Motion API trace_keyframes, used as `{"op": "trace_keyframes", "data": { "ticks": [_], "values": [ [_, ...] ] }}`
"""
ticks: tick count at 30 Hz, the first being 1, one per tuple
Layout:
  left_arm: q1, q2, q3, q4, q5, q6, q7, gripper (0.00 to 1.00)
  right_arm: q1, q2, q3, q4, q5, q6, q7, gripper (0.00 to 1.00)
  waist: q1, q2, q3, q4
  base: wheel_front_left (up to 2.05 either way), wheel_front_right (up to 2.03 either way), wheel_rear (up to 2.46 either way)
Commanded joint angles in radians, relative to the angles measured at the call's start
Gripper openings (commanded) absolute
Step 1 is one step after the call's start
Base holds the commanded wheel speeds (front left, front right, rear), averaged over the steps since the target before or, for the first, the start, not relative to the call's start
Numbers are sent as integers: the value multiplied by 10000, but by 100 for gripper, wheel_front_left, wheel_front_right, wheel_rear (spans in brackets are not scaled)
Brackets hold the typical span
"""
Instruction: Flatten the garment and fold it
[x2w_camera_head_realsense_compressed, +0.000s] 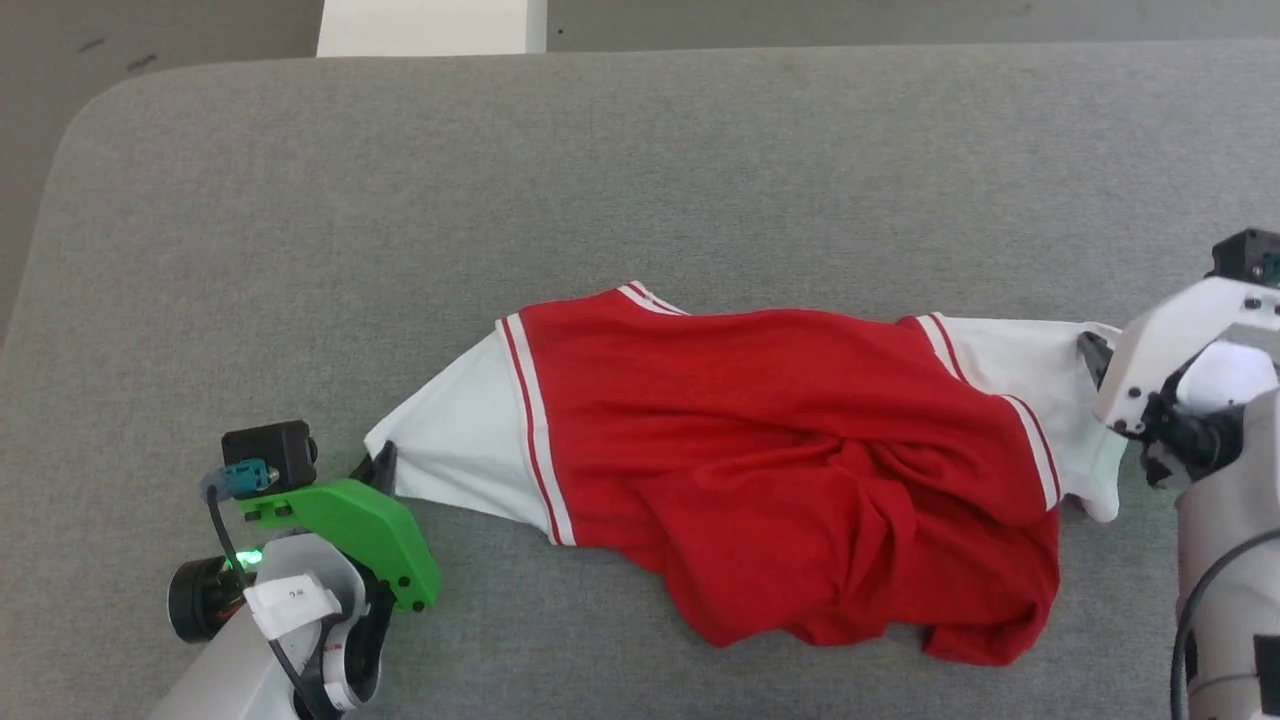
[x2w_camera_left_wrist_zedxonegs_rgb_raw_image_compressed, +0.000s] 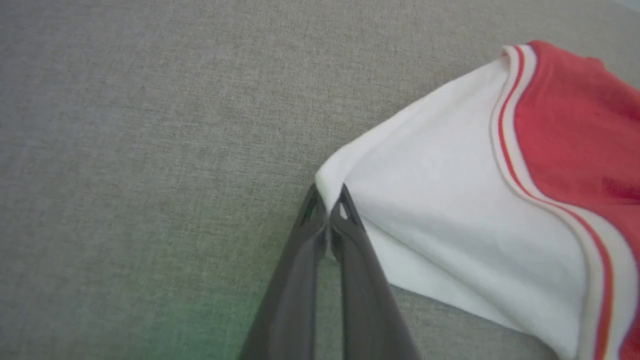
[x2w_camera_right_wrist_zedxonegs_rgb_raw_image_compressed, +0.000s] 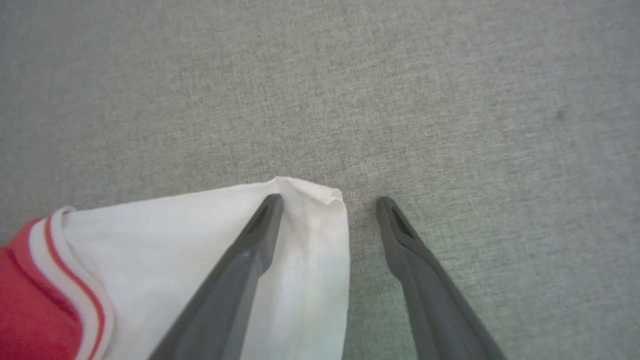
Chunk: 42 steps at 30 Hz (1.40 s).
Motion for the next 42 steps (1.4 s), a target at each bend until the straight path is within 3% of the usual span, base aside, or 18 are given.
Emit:
{"op": "trace_keyframes", "data": {
  "ticks": [1, 2, 3, 4, 9, 15, 23, 35, 42],
  "values": [
    [-85, 105, -4, -29, -26, 72, 58, 0, -127, 1, 16, 279, -98, -13, 384, 84, 0, 0, 61, 75, 0, 0, 0],
    [-73, 109, -9, -37, -45, 62, 78, 0, -184, -14, 56, 388, -126, -13, 655, 48, 0, 0, 57, 80, 0, 0, 0],
    [-55, 120, -23, -40, -62, 45, 106, 0, -223, -42, 108, 514, -172, -13, 1048, 21, 0, 0, 37, 79, 0, 0, 0],
    [-38, 128, -31, -40, -78, 34, 125, 0, -232, -76, 185, 597, -221, -13, 1391, 0, 0, 0, 16, 76, 0, 0, 0],
    [32, 223, -147, -107, -155, -149, 294, 0, -158, -306, 846, 276, -110, -13, 2339, 0, 0, 0, -202, 22, 0, 0, 0],
    [-587, 891, -245, -421, 81, -676, 640, 0, -134, -1015, 1619, -1051, 438, -13, 1708, 0, 0, 0, -515, -30, 0, 0, 0],
    [-2915, 1993, 89, -1169, 666, -1349, 1212, 0, -1197, -2053, 2538, -2864, 817, -13, 866, 0, 0, 0, -151, -235, 0, 0, 0],
    [-8043, 2229, 943, -517, 1882, -1161, 1393, 0, -4988, -2531, 3505, -3801, 460, -13, -563, 0, 0, 0, 1755, -779, 0, 0, 0],
    [-10753, 2058, 1519, 227, 2851, -743, -23, 0, -7402, -2324, 3559, -3930, -190, -13, -2052, 0, 0, 0, 2566, -923, 0, 0, 0]
  ]
}}
